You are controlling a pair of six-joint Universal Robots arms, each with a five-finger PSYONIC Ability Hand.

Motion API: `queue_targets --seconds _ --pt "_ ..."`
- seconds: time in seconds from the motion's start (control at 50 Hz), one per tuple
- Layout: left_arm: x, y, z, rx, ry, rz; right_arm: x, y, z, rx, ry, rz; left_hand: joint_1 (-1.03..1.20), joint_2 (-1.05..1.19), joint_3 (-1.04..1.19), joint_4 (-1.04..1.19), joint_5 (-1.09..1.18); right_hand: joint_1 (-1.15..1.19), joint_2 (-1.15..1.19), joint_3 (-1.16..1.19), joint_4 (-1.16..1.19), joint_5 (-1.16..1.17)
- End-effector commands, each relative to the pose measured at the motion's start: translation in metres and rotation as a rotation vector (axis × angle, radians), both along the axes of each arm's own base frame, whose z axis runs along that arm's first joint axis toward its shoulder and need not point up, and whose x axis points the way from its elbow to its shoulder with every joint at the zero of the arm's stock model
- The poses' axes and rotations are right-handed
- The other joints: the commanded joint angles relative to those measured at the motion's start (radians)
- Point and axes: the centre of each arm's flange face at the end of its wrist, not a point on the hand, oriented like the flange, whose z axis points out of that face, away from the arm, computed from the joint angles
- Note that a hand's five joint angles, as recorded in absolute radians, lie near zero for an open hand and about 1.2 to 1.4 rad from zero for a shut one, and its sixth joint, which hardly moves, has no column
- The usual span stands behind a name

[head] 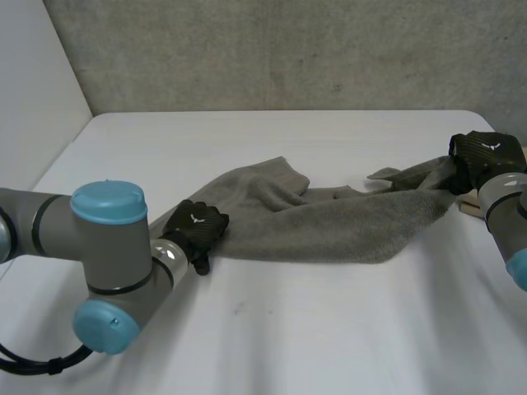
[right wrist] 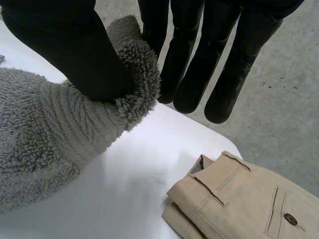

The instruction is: Fold the laundry.

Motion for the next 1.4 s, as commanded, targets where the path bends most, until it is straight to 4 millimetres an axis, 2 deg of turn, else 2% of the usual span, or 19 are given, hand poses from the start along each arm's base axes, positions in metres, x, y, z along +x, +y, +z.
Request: queue_targets --seconds 0.02,0.12,0.22,0.38,0.5,0.64,0.7,0.8,0.88,0.92,1.0,1.1,1.12,1.2,1.22,1.28,1.34,1.36,1.4 --pt "-0.005 -0.015 -0.01 0.001 -0.006 0.008 0.001 0.002 0.0 0.002 -0.002 0.005 0.154 0.168 0.174 0.17 0.172 0.434 0.228 0.217 0.208 0.244" --pt "-0.005 -0.02 -0.009 -0.009 -0.009 0.031 0.001 0.003 0.0 0.004 -0.002 0.007 0.116 0.13 0.136 0.132 0.134 0.434 0.228 0.217 0.208 0.244" --pt "0.001 -0.025 -0.007 -0.022 -0.023 0.085 0.001 0.003 0.0 0.004 -0.003 0.011 -0.031 -0.016 -0.011 -0.015 -0.013 0.434 0.228 0.217 0.208 0.244" --pt "0.008 -0.024 -0.009 0.01 -0.046 0.101 0.003 0.003 -0.001 0.007 -0.006 0.029 -0.028 -0.014 -0.008 -0.012 -0.01 0.434 0.228 0.217 0.208 0.244" --pt "0.015 -0.032 -0.008 0.011 -0.044 0.128 0.005 0.004 -0.001 0.009 -0.004 0.037 0.01 0.024 0.03 0.026 0.028 0.434 0.228 0.217 0.208 0.244" --pt "0.017 -0.038 -0.008 0.003 -0.041 0.138 0.005 0.005 -0.002 0.01 -0.004 0.039 0.204 0.218 0.223 0.22 0.222 0.434 0.228 0.217 0.208 0.244" --pt "0.017 -0.042 -0.009 0.001 -0.037 0.142 0.006 0.005 -0.001 0.009 -0.004 0.039 0.353 0.367 0.373 0.369 0.371 0.434 0.228 0.217 0.208 0.244" --pt "0.015 -0.044 -0.009 -0.002 -0.037 0.138 0.006 0.005 -0.001 0.009 -0.004 0.039 0.398 0.412 0.417 0.414 0.416 0.434 0.228 0.217 0.208 0.244" --pt "0.015 -0.045 -0.011 0.001 -0.038 0.135 0.005 0.005 -0.001 0.01 -0.004 0.037 0.582 0.597 0.602 0.598 0.6 0.434 0.228 0.217 0.208 0.244" --pt "0.014 -0.046 -0.011 -0.002 -0.036 0.135 0.005 0.005 -0.001 0.01 -0.005 0.037 0.866 0.88 0.886 0.882 0.884 0.434 0.228 0.217 0.208 0.244" --pt "0.014 -0.048 -0.007 -0.016 -0.033 0.146 0.005 0.005 0.001 0.012 -0.004 0.037 0.867 0.881 0.887 0.883 0.885 0.434 0.228 0.217 0.208 0.244" --pt "0.018 -0.054 0.008 -0.054 -0.01 0.173 0.006 0.006 0.005 0.024 -0.001 0.059 0.867 0.881 0.887 0.883 0.885 0.434 0.228 0.217 0.208 0.244" --pt "0.023 -0.058 0.028 -0.096 0.011 0.201 0.006 0.007 0.007 0.035 -0.002 0.071 0.867 0.881 0.887 0.883 0.885 0.434 0.228 0.217 0.208 0.244" --pt "0.04 -0.062 0.075 -0.199 0.065 0.26 0.004 0.016 0.022 0.062 -0.005 0.079 0.867 0.881 0.887 0.883 0.885 0.434 0.228 0.217 0.208 0.244" --pt "0.043 -0.061 0.081 -0.213 0.073 0.265 0.002 0.018 0.024 0.076 -0.009 0.075 0.867 0.881 0.887 0.883 0.885 0.434 0.228 0.217 0.208 0.244" --pt "0.048 -0.053 0.103 -0.251 0.114 0.271 -0.011 0.023 0.018 0.171 -0.008 0.041 0.867 0.881 0.887 0.883 0.885 0.434 0.228 0.217 0.208 0.244" --pt "0.05 -0.045 0.115 -0.27 0.149 0.27 -0.021 0.03 0.009 0.272 -0.016 0.026 0.867 0.881 0.887 0.883 0.885 0.434 0.228 0.217 0.208 0.244" --pt "0.052 -0.04 0.121 -0.274 0.168 0.268 -0.026 0.036 0.002 0.357 -0.032 0.027 0.867 0.881 0.887 0.883 0.885 0.434 0.228 0.217 0.208 0.244" --pt "0.052 -0.035 0.126 -0.278 0.181 0.261 -0.031 0.042 -0.008 0.454 -0.062 0.043 0.867 0.881 0.887 0.883 0.885 0.316 0.109 0.099 0.09 0.125"
